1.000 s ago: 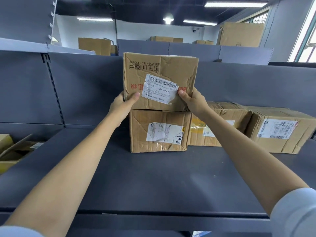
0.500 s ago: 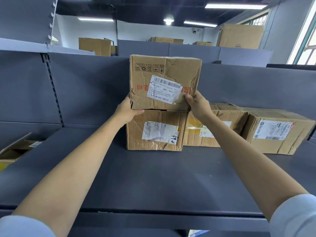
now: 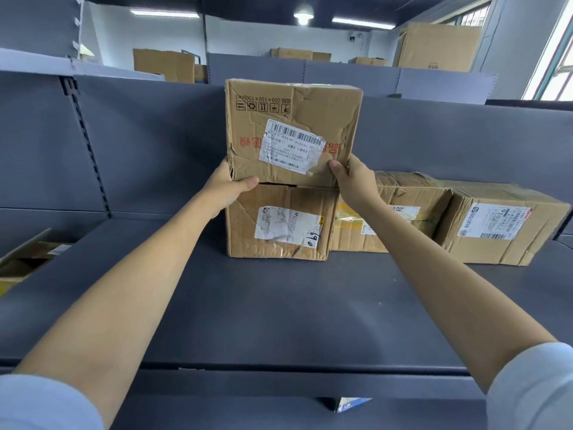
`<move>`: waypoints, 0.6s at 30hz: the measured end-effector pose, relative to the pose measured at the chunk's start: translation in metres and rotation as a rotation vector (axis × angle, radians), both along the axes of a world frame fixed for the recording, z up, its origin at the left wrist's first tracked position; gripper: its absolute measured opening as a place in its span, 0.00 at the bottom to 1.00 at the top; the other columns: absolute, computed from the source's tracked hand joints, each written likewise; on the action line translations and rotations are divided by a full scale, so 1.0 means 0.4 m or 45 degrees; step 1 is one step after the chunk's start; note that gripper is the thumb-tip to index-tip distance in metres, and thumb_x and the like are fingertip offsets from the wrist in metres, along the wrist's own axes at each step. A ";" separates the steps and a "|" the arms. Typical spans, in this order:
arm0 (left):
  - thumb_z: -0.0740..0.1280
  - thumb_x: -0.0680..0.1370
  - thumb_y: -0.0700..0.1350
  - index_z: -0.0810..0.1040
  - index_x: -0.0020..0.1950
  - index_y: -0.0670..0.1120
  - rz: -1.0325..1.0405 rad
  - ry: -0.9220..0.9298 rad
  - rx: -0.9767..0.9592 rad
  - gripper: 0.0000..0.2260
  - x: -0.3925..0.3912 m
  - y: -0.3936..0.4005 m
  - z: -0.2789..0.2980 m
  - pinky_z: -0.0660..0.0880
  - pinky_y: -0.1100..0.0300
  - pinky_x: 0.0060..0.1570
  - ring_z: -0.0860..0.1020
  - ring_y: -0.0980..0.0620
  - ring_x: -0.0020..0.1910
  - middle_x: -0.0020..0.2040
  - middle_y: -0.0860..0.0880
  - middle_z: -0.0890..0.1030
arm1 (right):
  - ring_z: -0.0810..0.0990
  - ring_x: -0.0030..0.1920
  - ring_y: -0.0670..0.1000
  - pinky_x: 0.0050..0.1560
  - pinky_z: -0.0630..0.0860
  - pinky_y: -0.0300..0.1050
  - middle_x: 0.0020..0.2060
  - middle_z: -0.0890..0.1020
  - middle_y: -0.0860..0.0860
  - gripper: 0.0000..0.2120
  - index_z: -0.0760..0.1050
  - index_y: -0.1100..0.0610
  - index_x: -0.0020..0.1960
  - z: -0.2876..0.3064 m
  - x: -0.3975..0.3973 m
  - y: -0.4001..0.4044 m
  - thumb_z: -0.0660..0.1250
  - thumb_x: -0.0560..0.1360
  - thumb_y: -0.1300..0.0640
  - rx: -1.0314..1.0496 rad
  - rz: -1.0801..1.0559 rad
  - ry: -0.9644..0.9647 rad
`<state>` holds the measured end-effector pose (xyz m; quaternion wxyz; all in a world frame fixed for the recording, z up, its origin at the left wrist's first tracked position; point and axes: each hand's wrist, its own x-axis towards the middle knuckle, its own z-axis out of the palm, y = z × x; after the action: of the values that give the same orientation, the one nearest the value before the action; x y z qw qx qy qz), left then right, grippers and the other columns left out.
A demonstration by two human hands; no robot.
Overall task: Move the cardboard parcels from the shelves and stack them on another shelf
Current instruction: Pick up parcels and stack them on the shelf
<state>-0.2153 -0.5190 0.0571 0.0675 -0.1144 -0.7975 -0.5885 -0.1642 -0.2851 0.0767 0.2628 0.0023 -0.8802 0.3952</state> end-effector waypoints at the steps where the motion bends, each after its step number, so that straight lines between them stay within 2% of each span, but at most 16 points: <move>1: 0.71 0.74 0.43 0.60 0.73 0.49 0.017 0.005 0.005 0.31 0.002 -0.001 0.000 0.67 0.55 0.65 0.71 0.50 0.66 0.63 0.52 0.74 | 0.75 0.61 0.55 0.51 0.67 0.41 0.58 0.78 0.52 0.17 0.68 0.57 0.67 -0.002 0.001 0.002 0.57 0.81 0.51 -0.039 0.006 -0.003; 3: 0.72 0.73 0.42 0.47 0.77 0.52 0.048 0.014 0.018 0.42 0.012 -0.003 0.002 0.61 0.50 0.70 0.64 0.49 0.71 0.72 0.51 0.67 | 0.73 0.64 0.55 0.57 0.69 0.44 0.62 0.77 0.52 0.25 0.62 0.56 0.73 -0.008 0.013 0.007 0.60 0.80 0.48 -0.166 -0.003 -0.017; 4: 0.72 0.73 0.42 0.40 0.77 0.53 0.073 0.025 0.026 0.46 0.022 -0.003 0.003 0.58 0.49 0.72 0.60 0.49 0.74 0.75 0.49 0.61 | 0.72 0.67 0.54 0.59 0.67 0.43 0.65 0.75 0.54 0.29 0.57 0.56 0.76 -0.013 0.022 0.009 0.60 0.79 0.47 -0.216 -0.022 -0.025; 7: 0.73 0.72 0.42 0.35 0.76 0.56 0.139 0.090 0.060 0.51 0.055 -0.007 0.008 0.55 0.47 0.71 0.54 0.48 0.76 0.78 0.47 0.51 | 0.70 0.68 0.52 0.56 0.63 0.38 0.67 0.73 0.53 0.31 0.52 0.57 0.77 -0.034 0.046 0.021 0.60 0.80 0.47 -0.267 -0.089 -0.013; 10: 0.74 0.72 0.46 0.36 0.76 0.56 0.165 0.097 0.008 0.50 0.086 -0.016 -0.004 0.56 0.48 0.72 0.54 0.48 0.76 0.78 0.47 0.50 | 0.69 0.69 0.54 0.57 0.63 0.38 0.70 0.70 0.55 0.31 0.53 0.56 0.77 -0.047 0.073 0.026 0.61 0.80 0.49 -0.256 -0.111 -0.037; 13: 0.73 0.72 0.49 0.41 0.77 0.54 0.201 0.052 -0.109 0.47 0.137 -0.019 -0.028 0.57 0.52 0.71 0.56 0.48 0.75 0.78 0.49 0.52 | 0.66 0.71 0.56 0.63 0.69 0.46 0.73 0.66 0.56 0.32 0.52 0.56 0.77 -0.067 0.112 0.029 0.61 0.79 0.48 -0.151 -0.122 -0.073; 15: 0.72 0.72 0.51 0.46 0.78 0.51 0.231 0.037 -0.182 0.44 0.184 -0.013 -0.047 0.57 0.54 0.70 0.57 0.49 0.75 0.78 0.50 0.54 | 0.61 0.74 0.55 0.70 0.63 0.49 0.75 0.62 0.55 0.33 0.52 0.57 0.77 -0.088 0.152 0.037 0.62 0.78 0.47 -0.058 -0.090 -0.080; 18: 0.72 0.72 0.51 0.52 0.77 0.48 0.212 0.023 -0.284 0.40 0.276 0.019 -0.071 0.59 0.55 0.71 0.60 0.50 0.74 0.76 0.50 0.59 | 0.56 0.76 0.52 0.72 0.57 0.47 0.76 0.58 0.53 0.35 0.53 0.55 0.77 -0.123 0.225 0.065 0.65 0.77 0.47 0.032 -0.028 -0.108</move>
<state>-0.1050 -0.5113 0.0286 0.1102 -0.0598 -0.8640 -0.4875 -0.0744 -0.2590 0.0276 0.2295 -0.0206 -0.8955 0.3808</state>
